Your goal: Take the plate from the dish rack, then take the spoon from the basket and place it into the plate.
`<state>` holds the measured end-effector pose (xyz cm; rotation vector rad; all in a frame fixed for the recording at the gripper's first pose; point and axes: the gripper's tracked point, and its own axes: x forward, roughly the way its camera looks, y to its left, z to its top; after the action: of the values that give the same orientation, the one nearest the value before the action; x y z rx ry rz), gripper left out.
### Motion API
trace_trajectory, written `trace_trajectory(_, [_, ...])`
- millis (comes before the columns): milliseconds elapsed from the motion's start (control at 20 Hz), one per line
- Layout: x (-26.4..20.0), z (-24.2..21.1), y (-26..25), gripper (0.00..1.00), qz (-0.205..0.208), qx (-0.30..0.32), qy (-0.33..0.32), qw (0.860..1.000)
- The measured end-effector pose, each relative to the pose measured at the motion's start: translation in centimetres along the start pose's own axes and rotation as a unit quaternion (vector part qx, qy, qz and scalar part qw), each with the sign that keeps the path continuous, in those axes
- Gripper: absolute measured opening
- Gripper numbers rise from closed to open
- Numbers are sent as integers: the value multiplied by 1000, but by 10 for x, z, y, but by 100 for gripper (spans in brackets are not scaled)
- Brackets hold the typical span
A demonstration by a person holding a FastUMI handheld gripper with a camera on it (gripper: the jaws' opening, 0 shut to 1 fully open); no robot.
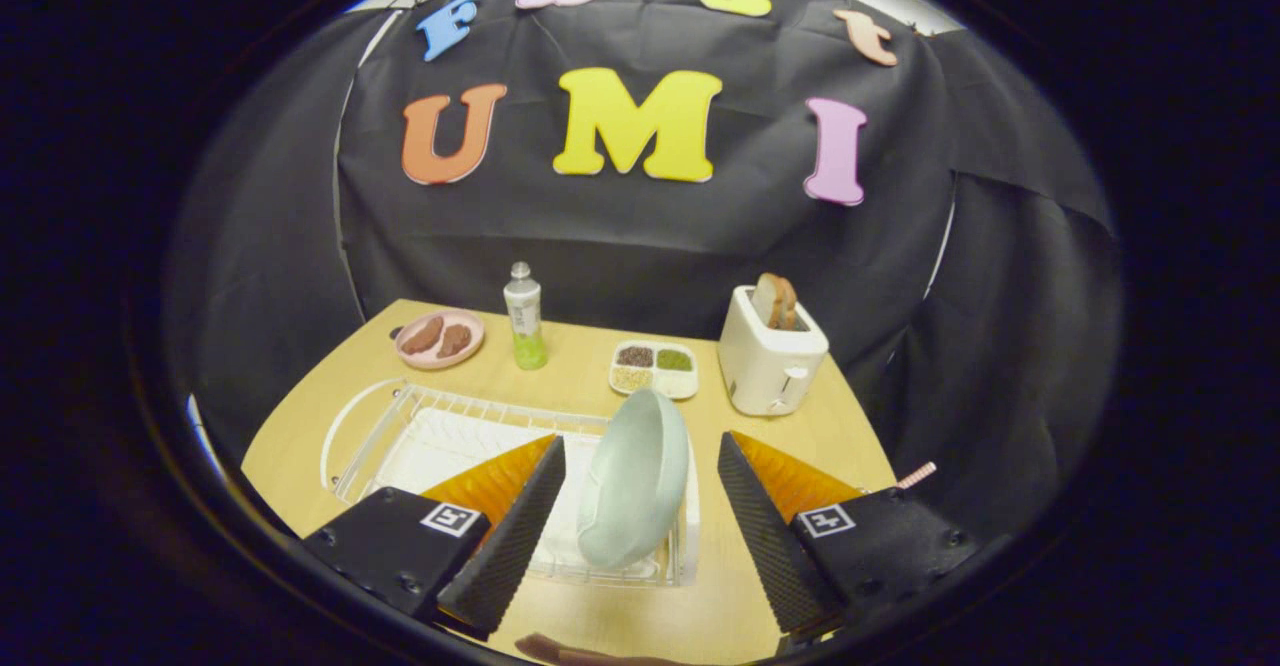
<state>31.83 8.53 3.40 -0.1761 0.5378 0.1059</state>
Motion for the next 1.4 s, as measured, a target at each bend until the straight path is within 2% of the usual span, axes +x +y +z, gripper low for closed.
trace_trajectory(50, [9, 2, 4, 100, 2, -7, 34, 999])
trace_trajectory(150, [25, 12, -5, 98, -26, -10, 75, 997])
trace_trajectory(250, [41, 16, -18, 90, -63, -8, 111, 992])
trace_trajectory(450, [58, 4, -28, 77, -103, -22, 189, 976])
trace_trajectory(550, [59, -5, -32, 55, -125, -35, 225, 966])
trace_trajectory(700, [64, -10, -30, 53, -132, -37, 252, 958])
trace_trajectory(750, [65, -15, -27, 47, -139, -37, 263, 954])
trace_trajectory(850, [65, -17, -14, 37, -129, -37, 267, 954])
trace_trajectory(900, [65, -17, -12, 30, -138, -47, 258, 955])
trace_trajectory(1100, [54, -16, -1, 27, -203, -95, 236, 946])
trace_trajectory(1200, [50, -14, 9, 25, -231, -90, 216, 944])
trace_trajectory(1400, [48, -15, 18, 24, -261, -102, 184, 942])
